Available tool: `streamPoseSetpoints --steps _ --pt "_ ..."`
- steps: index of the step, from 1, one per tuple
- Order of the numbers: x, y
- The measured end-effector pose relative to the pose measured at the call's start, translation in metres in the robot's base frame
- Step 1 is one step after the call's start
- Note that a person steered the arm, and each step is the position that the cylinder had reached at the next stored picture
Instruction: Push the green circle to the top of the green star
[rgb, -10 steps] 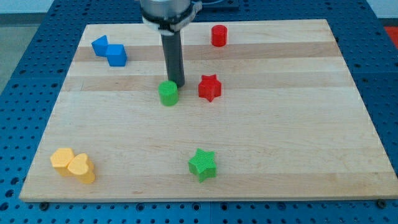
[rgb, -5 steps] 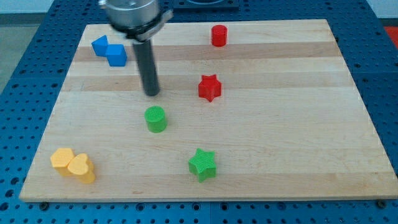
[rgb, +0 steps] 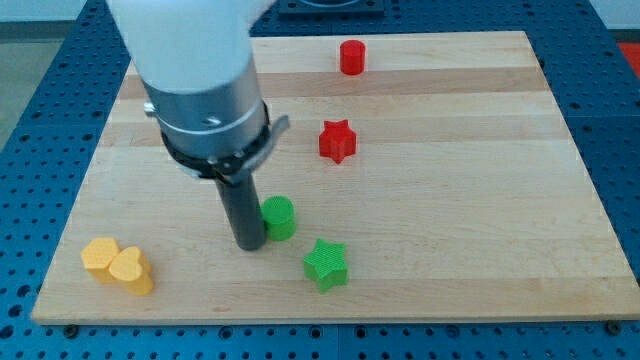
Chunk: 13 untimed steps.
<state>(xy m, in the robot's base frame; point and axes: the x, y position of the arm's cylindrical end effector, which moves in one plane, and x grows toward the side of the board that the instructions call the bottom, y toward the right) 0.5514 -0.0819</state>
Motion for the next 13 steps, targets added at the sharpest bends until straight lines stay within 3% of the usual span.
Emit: streamPoseSetpoints --steps 1,3,4,5,8,9,10,13 --pt "0.006 0.006" --pt "0.002 -0.043" --pt "-0.024 -0.056" --pt "-0.054 -0.029" --pt "-0.016 0.012" --pt "-0.022 0.010" --pt "-0.065 0.013" --pt "-0.048 0.027"
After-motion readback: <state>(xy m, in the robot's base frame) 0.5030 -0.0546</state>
